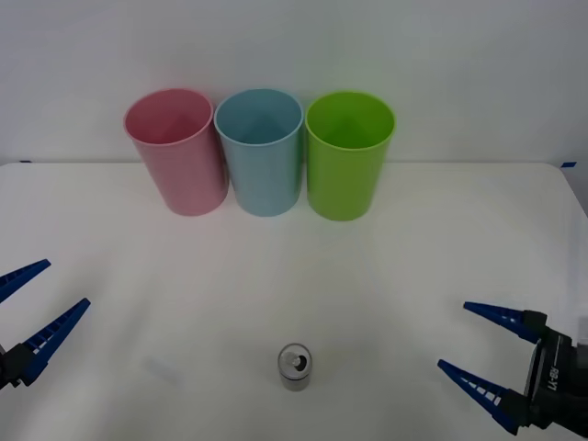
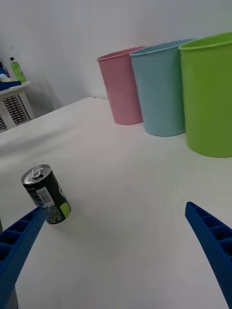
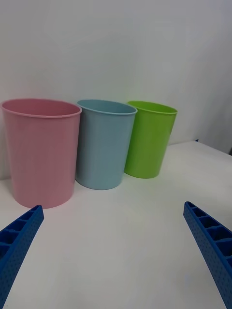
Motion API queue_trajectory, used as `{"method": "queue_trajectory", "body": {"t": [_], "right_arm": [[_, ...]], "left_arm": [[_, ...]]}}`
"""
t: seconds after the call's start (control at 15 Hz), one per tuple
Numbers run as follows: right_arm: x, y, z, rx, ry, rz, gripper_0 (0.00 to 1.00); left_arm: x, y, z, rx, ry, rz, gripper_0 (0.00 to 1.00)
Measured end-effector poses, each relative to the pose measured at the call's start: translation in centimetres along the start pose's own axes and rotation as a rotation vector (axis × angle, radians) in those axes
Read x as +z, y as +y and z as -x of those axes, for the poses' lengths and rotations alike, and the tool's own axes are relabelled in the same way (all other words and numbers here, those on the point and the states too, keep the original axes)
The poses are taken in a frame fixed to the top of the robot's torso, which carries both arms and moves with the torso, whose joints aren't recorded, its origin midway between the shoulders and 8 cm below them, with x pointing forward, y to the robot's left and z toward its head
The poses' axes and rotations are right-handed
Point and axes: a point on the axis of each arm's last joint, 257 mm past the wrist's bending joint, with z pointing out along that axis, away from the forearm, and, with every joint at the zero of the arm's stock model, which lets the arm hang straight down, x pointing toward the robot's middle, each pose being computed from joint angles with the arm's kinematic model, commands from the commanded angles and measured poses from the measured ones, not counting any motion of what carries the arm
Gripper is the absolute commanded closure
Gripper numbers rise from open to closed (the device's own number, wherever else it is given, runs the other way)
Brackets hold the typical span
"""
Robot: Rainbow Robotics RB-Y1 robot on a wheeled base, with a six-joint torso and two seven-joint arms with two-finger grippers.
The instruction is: Grasp the object on the table and drop it into the matching bin: aluminum can to the light blue bin, PET bottle to the pink bin.
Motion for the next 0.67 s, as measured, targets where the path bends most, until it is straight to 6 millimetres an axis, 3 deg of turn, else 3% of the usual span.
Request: {"method": "queue_trajectory", "body": {"t": [0.67], "right_arm": [[5.4, 4.8, -2.7, -0.035, 0.047, 0.158, 0.0]], "left_arm": [[0.0, 0.0, 0.0, 0.0, 0.0, 0.0, 0.0]]}}
